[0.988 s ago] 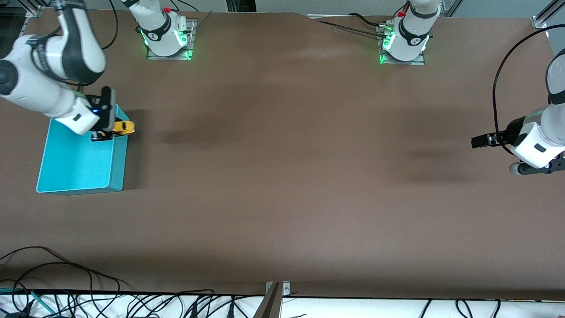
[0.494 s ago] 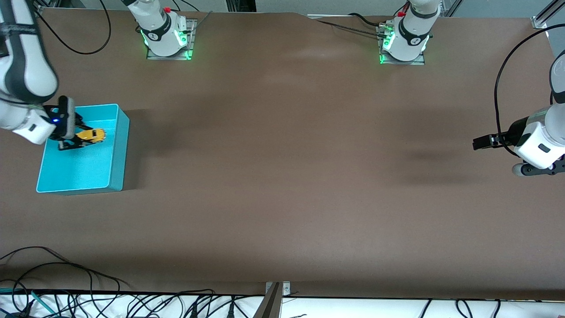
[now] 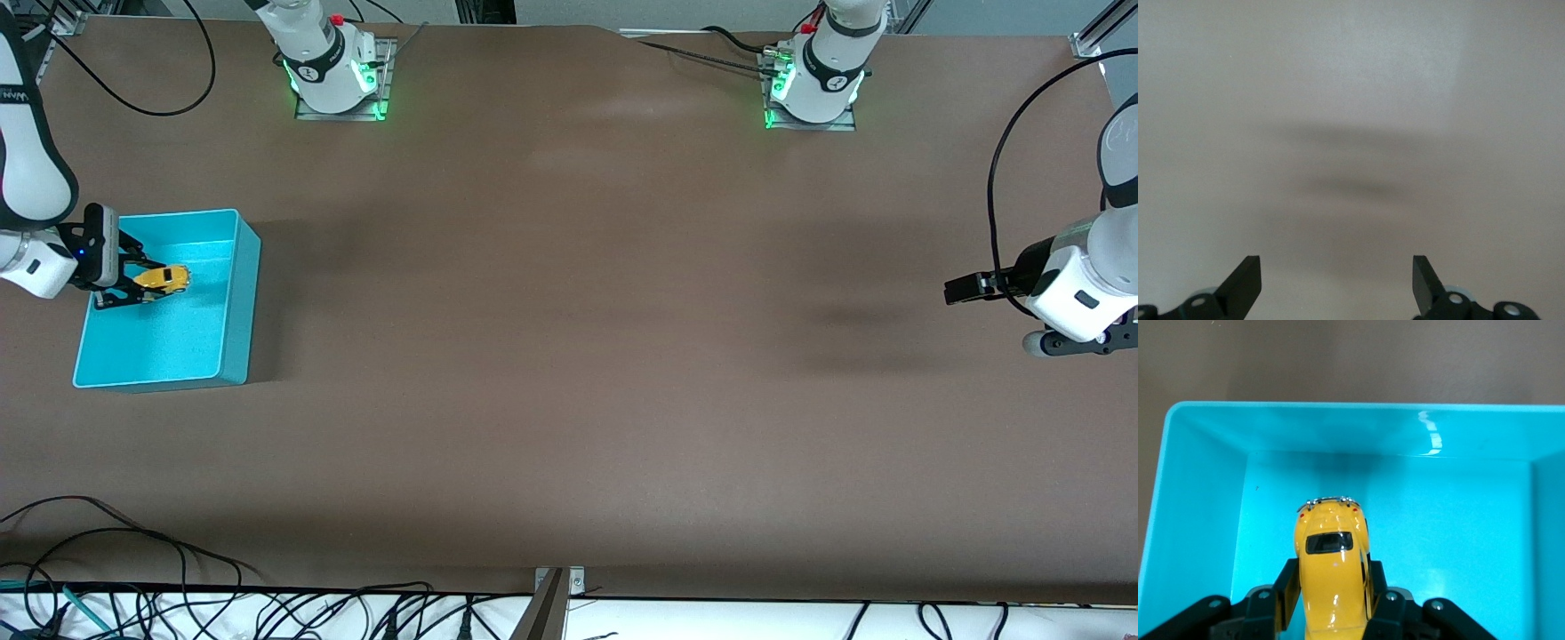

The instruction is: Wind up and store yellow beetle car

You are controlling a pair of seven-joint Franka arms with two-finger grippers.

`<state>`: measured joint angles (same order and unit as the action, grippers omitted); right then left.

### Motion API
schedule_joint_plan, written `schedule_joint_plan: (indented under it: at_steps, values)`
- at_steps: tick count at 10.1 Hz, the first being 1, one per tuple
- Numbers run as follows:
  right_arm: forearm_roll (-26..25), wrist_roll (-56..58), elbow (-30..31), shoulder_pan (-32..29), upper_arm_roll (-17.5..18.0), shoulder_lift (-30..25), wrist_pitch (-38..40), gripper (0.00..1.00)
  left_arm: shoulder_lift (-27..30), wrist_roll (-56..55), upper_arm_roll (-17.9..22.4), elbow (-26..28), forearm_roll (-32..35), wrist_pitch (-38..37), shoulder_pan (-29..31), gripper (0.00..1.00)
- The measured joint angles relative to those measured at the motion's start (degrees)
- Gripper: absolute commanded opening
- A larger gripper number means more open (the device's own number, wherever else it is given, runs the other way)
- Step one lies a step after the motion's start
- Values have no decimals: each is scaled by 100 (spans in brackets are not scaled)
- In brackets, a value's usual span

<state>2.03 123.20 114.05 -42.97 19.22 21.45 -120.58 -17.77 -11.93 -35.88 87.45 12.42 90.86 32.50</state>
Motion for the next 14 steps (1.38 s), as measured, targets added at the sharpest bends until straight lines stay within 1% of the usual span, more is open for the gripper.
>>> schedule_joint_plan:
  at_steps: [3,4,5,6,7,12,14]
  values:
    - [-5,50,-3,-2,-60,367,-114,9,-5,-19,0,0,0,0,0,100]
    - [-5,79,-3,-1,-73,435,-148,13,-5,-19,0,0,-16,0,0,100]
    - [-5,93,-3,-2,-100,484,-160,38,-5,-19,3,-2,-130,0,7,100]
    - [-5,111,-3,-2,-143,522,-160,89,-5,-19,9,-4,-275,0,32,100]
    - [-5,127,-3,-13,-190,550,-156,100,-5,-18,26,-6,-360,0,64,100]
    - [-3,88,-46,-65,-208,547,-132,100,-5,-18,42,-26,-383,0,77,100]
    - [-2,-202,-113,-29,-193,368,-111,100,-5,-18,43,-32,-383,0,78,100]
